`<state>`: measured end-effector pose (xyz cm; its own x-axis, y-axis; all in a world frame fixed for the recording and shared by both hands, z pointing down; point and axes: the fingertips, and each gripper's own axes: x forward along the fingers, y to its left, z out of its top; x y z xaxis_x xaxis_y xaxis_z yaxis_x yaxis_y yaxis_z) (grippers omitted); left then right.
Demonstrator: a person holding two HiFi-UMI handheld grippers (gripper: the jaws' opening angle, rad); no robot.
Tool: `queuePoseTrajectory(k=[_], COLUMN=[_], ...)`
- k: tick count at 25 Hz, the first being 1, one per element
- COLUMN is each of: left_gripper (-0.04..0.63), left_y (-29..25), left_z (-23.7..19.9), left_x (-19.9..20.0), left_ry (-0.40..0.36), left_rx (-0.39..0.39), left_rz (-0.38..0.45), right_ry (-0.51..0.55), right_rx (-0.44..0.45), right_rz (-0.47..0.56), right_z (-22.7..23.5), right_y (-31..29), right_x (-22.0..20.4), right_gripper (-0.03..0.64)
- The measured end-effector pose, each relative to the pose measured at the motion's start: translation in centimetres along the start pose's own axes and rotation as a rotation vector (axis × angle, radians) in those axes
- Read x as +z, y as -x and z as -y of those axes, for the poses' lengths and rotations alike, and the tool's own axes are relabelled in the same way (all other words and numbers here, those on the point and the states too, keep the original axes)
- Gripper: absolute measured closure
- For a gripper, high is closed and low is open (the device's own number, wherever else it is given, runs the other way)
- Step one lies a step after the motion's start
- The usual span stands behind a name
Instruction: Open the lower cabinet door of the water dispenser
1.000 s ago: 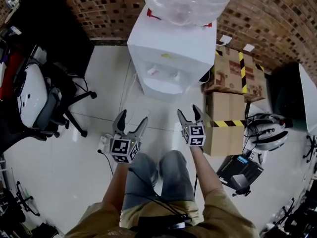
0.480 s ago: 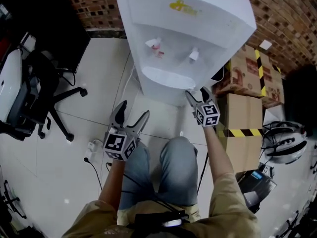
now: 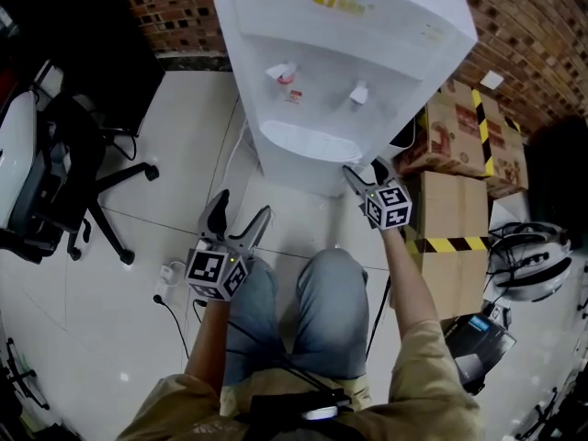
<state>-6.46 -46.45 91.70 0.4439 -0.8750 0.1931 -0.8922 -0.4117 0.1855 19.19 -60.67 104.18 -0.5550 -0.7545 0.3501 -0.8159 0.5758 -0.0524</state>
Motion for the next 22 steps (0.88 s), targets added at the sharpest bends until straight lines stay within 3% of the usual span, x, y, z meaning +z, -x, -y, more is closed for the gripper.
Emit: queuePoseTrajectory(k=[4,7,13,17,22], left_gripper=[0.227,0.227,0.227,0.227,0.227], left_y=[0.1,0.4,0.6,1.4,1.9], left_z=[0.2,0.9,1.4,1.4,0.7], left_x=[-0.2,-0.3,-1.0,-1.1,-1.1], left_ry=[0.004,-0.014,-0.012,-0.013,-0.025], left_rx=[-0.006,-0.029,-0.051,-0.053,-0.049], left_rz=[-0.014,-0.018,-0.012,-0.018,0.002], right_ry=[-0.055,-0.018,-0.013,0.025,0.051], right_rx=[-0.02,-0.071,-0.032,0.051,0.254], right_rz=[-0.018,-0.053,-0.053,-0.069,-0.094], right_z=[-0.3,-0.5,-1.2,-2.7,-6.3], right_y=[0.3,0.6,1.7,3.4,5.5], right_x=[-0.4,-1.2,-1.6,-2.2,-2.9], right_gripper=[0.293,0.332,0.382,0.428,0.435])
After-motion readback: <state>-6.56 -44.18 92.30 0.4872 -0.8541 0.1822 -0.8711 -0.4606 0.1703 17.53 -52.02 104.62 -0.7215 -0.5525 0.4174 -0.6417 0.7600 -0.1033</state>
